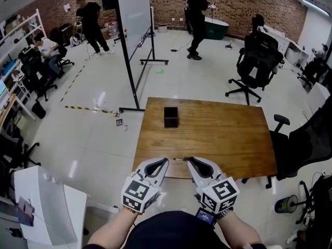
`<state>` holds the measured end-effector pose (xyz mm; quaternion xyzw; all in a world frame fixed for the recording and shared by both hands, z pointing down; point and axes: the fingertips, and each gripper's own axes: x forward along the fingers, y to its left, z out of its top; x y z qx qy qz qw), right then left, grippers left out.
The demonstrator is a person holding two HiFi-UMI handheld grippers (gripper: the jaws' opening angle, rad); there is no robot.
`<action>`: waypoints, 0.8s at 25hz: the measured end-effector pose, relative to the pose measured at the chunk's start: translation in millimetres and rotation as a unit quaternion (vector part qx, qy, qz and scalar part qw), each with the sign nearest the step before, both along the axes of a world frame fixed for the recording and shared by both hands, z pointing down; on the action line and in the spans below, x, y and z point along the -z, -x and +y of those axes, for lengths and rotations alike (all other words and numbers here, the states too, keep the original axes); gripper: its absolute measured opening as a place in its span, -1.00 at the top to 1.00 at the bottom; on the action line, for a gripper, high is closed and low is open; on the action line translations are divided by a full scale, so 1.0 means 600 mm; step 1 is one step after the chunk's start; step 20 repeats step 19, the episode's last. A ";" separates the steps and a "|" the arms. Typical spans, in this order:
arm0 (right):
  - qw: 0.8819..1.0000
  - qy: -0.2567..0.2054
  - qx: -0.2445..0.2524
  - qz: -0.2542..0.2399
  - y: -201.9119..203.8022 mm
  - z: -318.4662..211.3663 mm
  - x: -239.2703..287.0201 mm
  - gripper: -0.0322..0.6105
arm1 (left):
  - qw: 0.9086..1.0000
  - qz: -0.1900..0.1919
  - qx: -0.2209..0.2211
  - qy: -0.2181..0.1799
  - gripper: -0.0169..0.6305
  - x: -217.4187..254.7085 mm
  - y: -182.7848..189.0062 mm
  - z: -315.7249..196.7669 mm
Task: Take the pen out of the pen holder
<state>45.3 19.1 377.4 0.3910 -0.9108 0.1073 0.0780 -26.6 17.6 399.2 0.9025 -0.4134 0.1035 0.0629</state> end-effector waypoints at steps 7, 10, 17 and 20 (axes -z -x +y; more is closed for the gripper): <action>1.000 -0.007 -0.006 0.006 0.016 0.003 0.004 0.76 | 1.000 0.002 -0.013 -0.004 0.93 0.003 0.007 0.002; 1.000 -0.007 -0.008 0.007 0.023 0.005 0.004 0.76 | 1.000 0.003 -0.015 -0.005 0.93 0.004 0.014 0.003; 1.000 -0.010 -0.011 0.011 0.035 0.008 0.005 0.76 | 1.000 0.004 -0.018 -0.006 0.93 0.004 0.025 0.006; 1.000 -0.010 -0.012 0.011 0.035 0.007 0.005 0.76 | 1.000 0.004 -0.018 -0.006 0.93 0.003 0.026 0.007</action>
